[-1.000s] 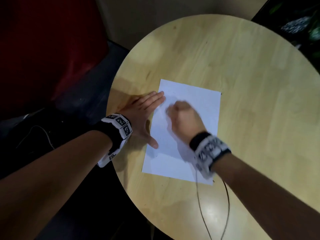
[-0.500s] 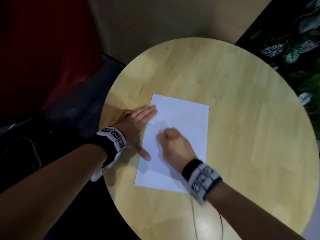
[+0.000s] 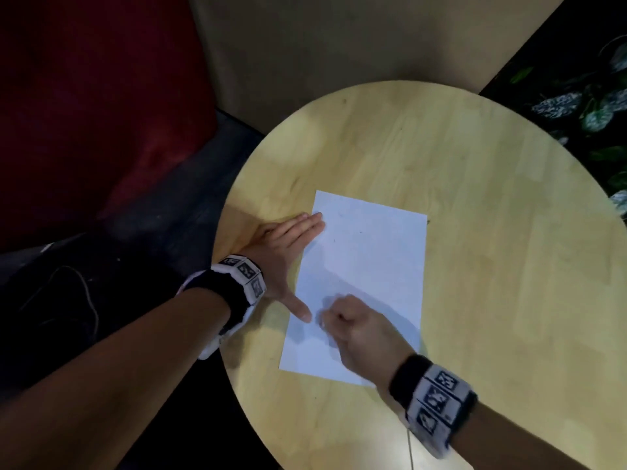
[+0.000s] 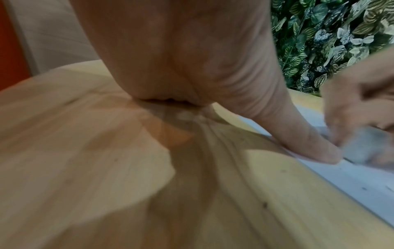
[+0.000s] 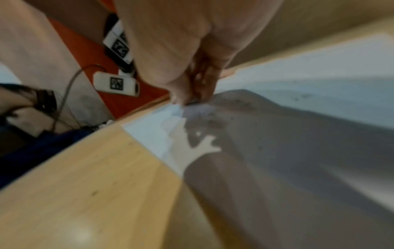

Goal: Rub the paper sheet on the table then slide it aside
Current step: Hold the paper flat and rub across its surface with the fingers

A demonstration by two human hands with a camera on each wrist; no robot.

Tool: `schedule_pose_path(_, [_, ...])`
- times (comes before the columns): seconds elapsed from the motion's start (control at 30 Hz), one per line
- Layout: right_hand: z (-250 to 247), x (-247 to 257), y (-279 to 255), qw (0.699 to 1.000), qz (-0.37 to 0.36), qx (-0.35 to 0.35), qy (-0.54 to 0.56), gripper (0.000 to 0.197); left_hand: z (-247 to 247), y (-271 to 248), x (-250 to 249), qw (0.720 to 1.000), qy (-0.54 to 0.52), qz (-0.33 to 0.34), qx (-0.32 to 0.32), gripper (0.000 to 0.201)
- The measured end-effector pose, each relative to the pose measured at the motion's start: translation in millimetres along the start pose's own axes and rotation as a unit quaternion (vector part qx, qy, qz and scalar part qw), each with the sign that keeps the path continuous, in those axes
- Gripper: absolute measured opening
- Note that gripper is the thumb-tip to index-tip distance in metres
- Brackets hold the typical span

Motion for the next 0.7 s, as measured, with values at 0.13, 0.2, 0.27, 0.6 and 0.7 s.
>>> schedule_pose_path(0.13, [-17, -35, 59, 0.999, -0.014, -0.007, -0.037, 0.016, 2, 3, 2, 1.0, 0.002, 0.01, 0.0, 0.162])
schedule_pose_path(0.2, [-31, -66, 107, 0.992, 0.09, -0.062, -0.064, 0.012, 3, 3, 2, 1.0, -0.001, 0.005, 0.006, 0.163])
schedule_pose_path(0.27, [-31, -72, 117, 0.983, 0.143, -0.094, -0.064, 0.009, 3, 3, 3, 1.0, 0.001, 0.0, 0.009, 0.163])
schedule_pose_path(0.6, [-24, -54, 87, 0.994, 0.078, -0.025, -0.068, 0.012, 2, 2, 1, 1.0, 0.02, 0.0, 0.008, 0.162])
schedule_pose_path(0.7, [-25, -63, 111, 0.986, 0.12, -0.091, -0.072, 0.01, 2, 2, 2, 1.0, 0.013, 0.003, 0.011, 0.162])
Point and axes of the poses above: each hand's wrist, its own y-axis towards the middle knuckle, its own z-axis out of the palm, x = y × z, the point moved 2 cm from there along y, towards the middle knuckle, and after that the axes turned 5 degrees about -x, right-handed, at the moved point
